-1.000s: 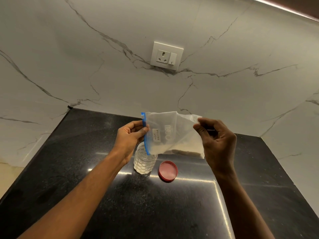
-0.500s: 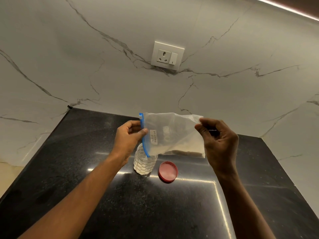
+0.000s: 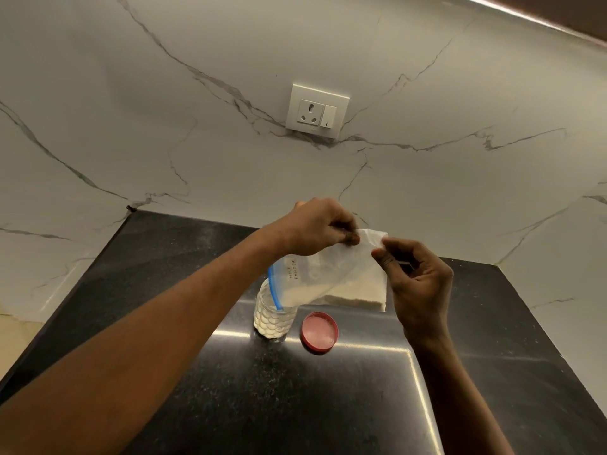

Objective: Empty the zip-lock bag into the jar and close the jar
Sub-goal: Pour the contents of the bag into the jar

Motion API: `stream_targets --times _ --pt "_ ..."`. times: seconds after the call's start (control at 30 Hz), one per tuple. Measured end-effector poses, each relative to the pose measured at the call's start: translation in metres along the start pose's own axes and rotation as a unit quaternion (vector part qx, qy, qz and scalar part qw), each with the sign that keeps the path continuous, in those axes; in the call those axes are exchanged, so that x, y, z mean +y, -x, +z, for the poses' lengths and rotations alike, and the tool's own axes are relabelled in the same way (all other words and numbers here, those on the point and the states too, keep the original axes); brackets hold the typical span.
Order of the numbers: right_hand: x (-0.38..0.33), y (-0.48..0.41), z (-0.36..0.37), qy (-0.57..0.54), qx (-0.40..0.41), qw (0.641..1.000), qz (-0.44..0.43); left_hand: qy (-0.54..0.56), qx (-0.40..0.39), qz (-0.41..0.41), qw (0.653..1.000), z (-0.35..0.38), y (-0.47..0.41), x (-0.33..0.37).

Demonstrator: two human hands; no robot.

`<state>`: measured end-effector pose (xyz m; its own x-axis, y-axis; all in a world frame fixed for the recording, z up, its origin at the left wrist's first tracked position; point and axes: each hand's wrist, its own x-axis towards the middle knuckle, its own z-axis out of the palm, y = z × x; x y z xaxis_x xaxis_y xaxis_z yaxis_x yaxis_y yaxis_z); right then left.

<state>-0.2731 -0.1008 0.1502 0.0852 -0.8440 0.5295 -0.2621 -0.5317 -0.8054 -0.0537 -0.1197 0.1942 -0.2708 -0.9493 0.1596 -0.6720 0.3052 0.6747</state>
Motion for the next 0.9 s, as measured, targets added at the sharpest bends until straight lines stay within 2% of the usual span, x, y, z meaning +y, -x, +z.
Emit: stream_targets --times 0.1,0.17,0.23,0.3,0.37,0.6,0.67,0.73,0.8,0.83,0.87,0.9 --pt "0.007 0.004 -0.008 -0.048 -0.002 0.998 0.049 0.057 -0.016 0.021 0.998 0.004 0.004 -0.003" --pt "0.015 0.006 -0.012 -0.025 -0.018 0.996 0.089 0.061 -0.019 0.031 0.997 0.007 0.008 -0.004" --pt "0.025 0.01 -0.013 -0.006 -0.073 0.987 0.14 0.06 -0.012 0.04 0.997 0.01 0.009 -0.005" --pt "0.033 0.016 -0.009 -0.042 -0.142 0.973 0.176 0.064 -0.005 0.044 0.997 0.011 0.01 -0.005" --pt "0.04 0.021 -0.005 -0.096 -0.174 0.96 0.197 0.064 -0.002 0.046 0.997 0.011 0.009 -0.006" --pt "0.048 0.028 0.005 -0.065 -0.1 0.972 0.201 0.065 0.027 0.051 0.996 0.013 0.016 -0.008" --pt "0.047 0.03 0.007 -0.079 -0.088 0.973 0.199 0.064 0.067 0.066 0.994 0.011 0.026 -0.011" --pt "0.048 0.033 0.009 -0.09 -0.073 0.972 0.202 0.061 0.179 0.049 0.981 0.011 0.041 -0.025" --pt "0.048 0.035 0.009 -0.086 -0.061 0.975 0.197 0.116 0.329 -0.033 0.937 0.02 0.064 -0.042" --pt "0.048 0.036 0.01 -0.081 -0.058 0.976 0.191 0.169 0.376 -0.084 0.907 0.028 0.076 -0.052" --pt "0.047 0.036 0.01 -0.076 -0.057 0.978 0.186 0.23 0.389 -0.133 0.882 0.037 0.088 -0.061" --pt "0.045 0.036 0.011 -0.072 -0.058 0.979 0.179 0.281 0.365 -0.173 0.871 0.047 0.098 -0.069"
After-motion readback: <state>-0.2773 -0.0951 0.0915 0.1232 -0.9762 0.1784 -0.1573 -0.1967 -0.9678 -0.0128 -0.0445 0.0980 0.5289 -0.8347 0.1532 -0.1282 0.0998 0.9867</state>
